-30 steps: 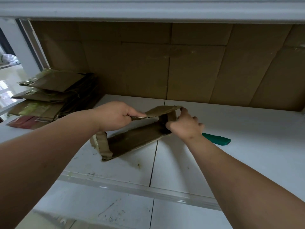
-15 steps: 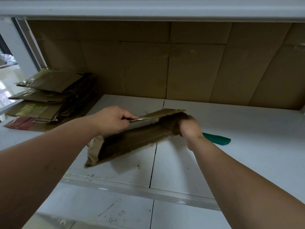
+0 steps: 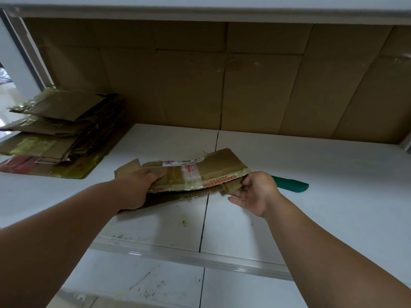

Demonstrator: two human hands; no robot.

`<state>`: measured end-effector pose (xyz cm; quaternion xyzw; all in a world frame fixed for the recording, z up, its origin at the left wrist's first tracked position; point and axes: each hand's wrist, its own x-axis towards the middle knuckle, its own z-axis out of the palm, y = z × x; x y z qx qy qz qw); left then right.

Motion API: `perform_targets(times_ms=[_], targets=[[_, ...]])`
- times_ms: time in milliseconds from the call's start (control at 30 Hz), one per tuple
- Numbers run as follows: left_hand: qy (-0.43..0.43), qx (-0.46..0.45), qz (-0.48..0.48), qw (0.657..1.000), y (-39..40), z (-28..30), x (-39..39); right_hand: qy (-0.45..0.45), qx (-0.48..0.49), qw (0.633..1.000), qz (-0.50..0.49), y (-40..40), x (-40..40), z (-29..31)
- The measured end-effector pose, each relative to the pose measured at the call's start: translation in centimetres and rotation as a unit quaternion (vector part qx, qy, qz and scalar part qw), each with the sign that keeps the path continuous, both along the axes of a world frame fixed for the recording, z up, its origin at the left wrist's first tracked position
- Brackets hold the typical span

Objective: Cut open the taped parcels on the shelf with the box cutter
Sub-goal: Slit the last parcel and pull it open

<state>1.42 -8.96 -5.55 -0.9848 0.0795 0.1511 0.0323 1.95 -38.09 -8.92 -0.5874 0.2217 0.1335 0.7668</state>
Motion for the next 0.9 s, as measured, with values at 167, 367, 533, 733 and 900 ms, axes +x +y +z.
perform_targets(times_ms=[167,367,533,733,900], targets=[[0.044,0.0,-0.016,0.999,0.7,-0.7,0.1,-0.02,0.007,0.998,0.06,-0.8,0.2,0.1],[0.098,0.025,-0.042,0.994,1.7,-1.3,0.4,-0.014,-0.104,0.99,0.098,-0.2,0.2,0.1],[0.171,0.017,0.005,0.985,1.6,-0.5,0.2,0.017,-0.147,0.981,0.123,-0.6,-0.2,-0.3],[0.204,-0.145,0.058,0.966,2.2,-0.9,1.1,0.017,-0.409,0.896,0.17,0.5,0.0,-0.1],[0.057,0.029,0.039,0.997,2.3,-4.7,1.5,-0.07,-0.743,0.633,0.207,1.3,-0.2,0.0]])
